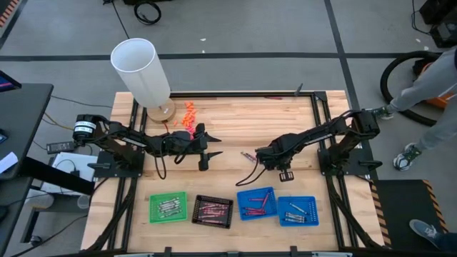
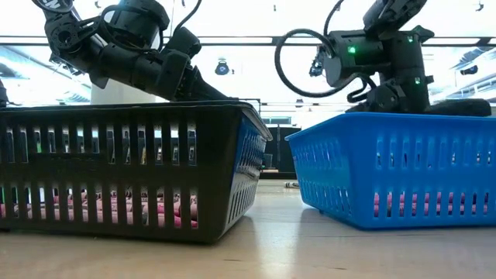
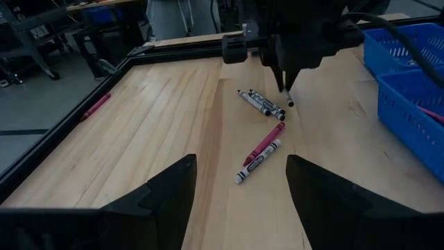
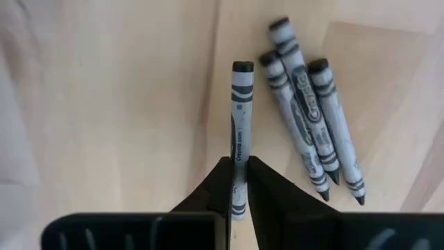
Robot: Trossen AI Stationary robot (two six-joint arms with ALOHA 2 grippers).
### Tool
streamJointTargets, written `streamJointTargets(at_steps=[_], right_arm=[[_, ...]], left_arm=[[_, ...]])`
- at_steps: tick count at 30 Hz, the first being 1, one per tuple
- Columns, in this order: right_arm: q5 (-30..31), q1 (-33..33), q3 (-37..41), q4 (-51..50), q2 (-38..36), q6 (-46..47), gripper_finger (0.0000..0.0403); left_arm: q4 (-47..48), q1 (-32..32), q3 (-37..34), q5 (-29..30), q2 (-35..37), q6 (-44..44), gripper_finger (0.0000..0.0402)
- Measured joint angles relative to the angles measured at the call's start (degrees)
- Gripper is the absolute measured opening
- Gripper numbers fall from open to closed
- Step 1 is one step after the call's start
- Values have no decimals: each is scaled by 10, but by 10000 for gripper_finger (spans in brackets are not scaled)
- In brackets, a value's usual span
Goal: Sort crayons
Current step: Put the black crayon into the right blue bin
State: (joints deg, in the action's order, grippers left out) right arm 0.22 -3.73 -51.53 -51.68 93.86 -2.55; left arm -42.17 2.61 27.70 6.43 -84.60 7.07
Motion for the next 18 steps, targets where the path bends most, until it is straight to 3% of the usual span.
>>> streamJointTargets(at_steps=[18], right_arm=[[-5, -54, -74, -68, -2, 69, 41]], left_arm=[[0, 0, 0, 0, 0, 0, 235]])
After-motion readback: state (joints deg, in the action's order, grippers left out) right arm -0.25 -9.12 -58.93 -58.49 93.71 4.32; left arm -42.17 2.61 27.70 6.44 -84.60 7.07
